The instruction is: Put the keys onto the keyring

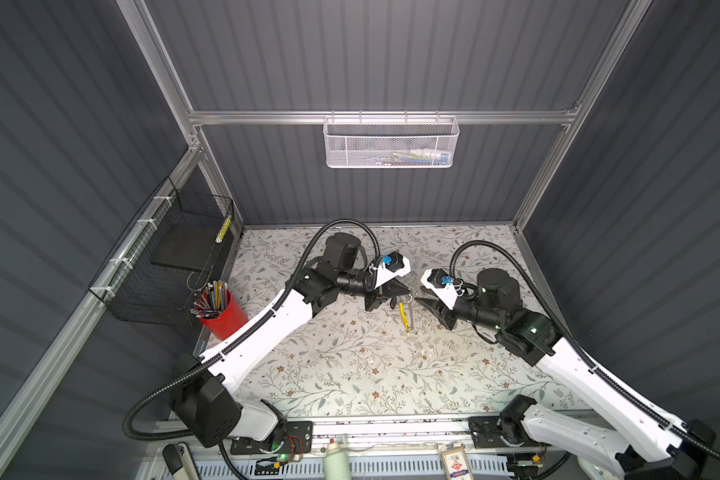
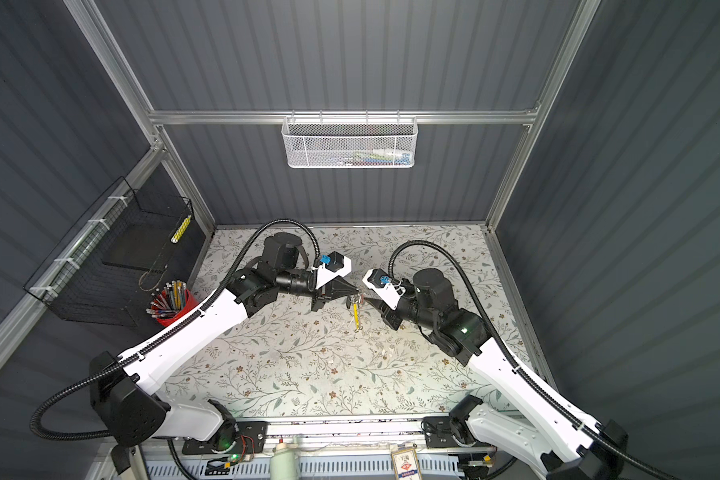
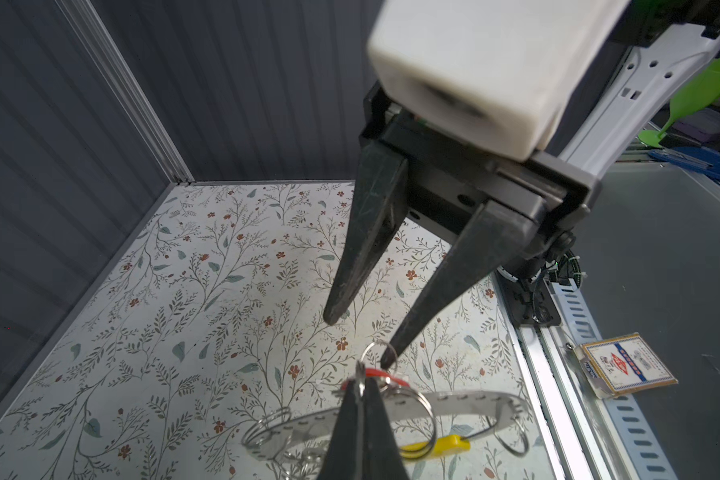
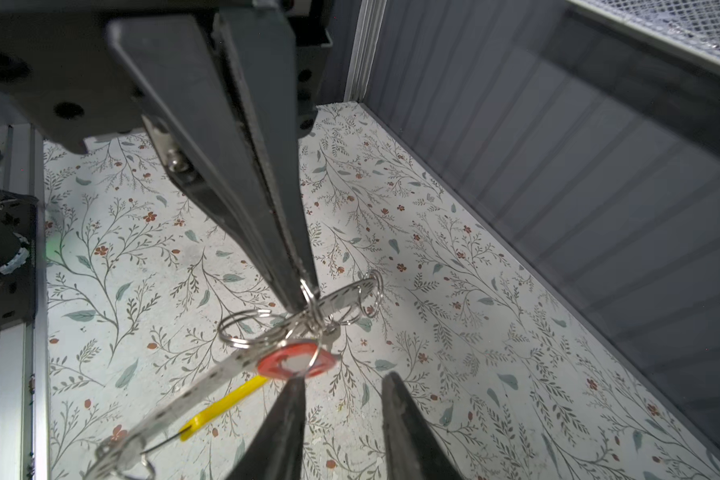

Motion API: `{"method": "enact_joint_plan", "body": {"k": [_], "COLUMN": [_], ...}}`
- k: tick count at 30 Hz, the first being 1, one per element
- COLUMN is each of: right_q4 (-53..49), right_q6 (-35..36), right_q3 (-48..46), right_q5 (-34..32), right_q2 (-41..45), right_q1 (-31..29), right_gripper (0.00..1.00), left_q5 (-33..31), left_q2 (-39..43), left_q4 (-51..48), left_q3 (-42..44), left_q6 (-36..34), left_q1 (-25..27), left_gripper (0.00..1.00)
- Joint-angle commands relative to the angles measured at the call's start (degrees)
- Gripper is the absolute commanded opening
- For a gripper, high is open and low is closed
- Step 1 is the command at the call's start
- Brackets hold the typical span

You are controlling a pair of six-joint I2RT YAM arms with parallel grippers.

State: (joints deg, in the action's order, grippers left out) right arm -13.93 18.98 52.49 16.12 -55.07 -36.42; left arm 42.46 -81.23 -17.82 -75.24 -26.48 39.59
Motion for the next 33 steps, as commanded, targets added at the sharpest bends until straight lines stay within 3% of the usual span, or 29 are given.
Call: {"method": "enact_joint_plan", "body": {"k": [1,12,20,25,31,33], "right_q4": [3.5,5.5,6.3,8.5,10.3,10.4], "right_q6": [-2.6,-6.0,-8.1,-11.4,-14.5,-15.5], "right_q3": [0.0,0.8,0.8,-0.4,-0.5,0.0], "right_q5": [2.6,5.0,1.7,3.6,9.5,10.7], "right_q2": [-0.1,-2.0,-1.3,0.6,0.7,-0.1], "right_q1": [0.1,0.1,0.1,1.4,2.9,3.4], "right_gripper": [0.37,0.47,0.32,0.30,0.38,0.32], "left_q5": [-0.8,-4.6,-5.9,-6.1,-5.8,-5.5], "left_q2": [1.9,3.0,4.0,4.4,4.4,4.4], "left_q4": [6.4,8.9,6.7,6.0,6.0,6.1], "left_q3": [1.4,2.5,2.9,3.1,3.2,3.2], "left_q6": [3.8,3.7,0.6,-1.2,-2.1,-2.2], "left_q1": [0.0,0.2,0.4,0.4,0.4,0.4], "left_gripper": [0.00,0.00,0.00,0.00,0.00,0.00]}}
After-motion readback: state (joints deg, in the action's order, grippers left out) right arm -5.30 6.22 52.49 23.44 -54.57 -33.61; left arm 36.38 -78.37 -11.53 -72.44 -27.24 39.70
